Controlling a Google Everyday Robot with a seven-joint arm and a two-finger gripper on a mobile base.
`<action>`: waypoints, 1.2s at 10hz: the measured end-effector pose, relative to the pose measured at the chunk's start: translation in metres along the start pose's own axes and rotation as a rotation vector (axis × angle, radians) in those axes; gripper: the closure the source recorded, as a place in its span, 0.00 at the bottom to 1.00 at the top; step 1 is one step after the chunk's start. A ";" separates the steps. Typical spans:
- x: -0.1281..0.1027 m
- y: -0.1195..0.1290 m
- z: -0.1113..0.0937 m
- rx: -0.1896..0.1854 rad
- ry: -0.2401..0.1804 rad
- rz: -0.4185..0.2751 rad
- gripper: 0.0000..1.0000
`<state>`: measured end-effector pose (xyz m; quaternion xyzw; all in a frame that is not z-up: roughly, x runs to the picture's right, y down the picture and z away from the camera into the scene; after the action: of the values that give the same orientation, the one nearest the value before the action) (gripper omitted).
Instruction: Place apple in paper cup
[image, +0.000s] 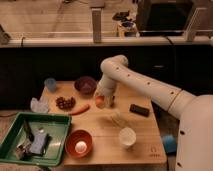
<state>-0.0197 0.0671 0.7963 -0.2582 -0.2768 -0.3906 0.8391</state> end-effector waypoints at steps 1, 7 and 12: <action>-0.003 -0.001 -0.006 0.004 0.006 -0.009 0.98; -0.063 0.103 -0.092 -0.007 0.032 0.035 1.00; -0.079 0.160 -0.091 -0.008 0.036 0.138 1.00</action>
<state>0.0893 0.1387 0.6439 -0.2729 -0.2417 -0.3376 0.8678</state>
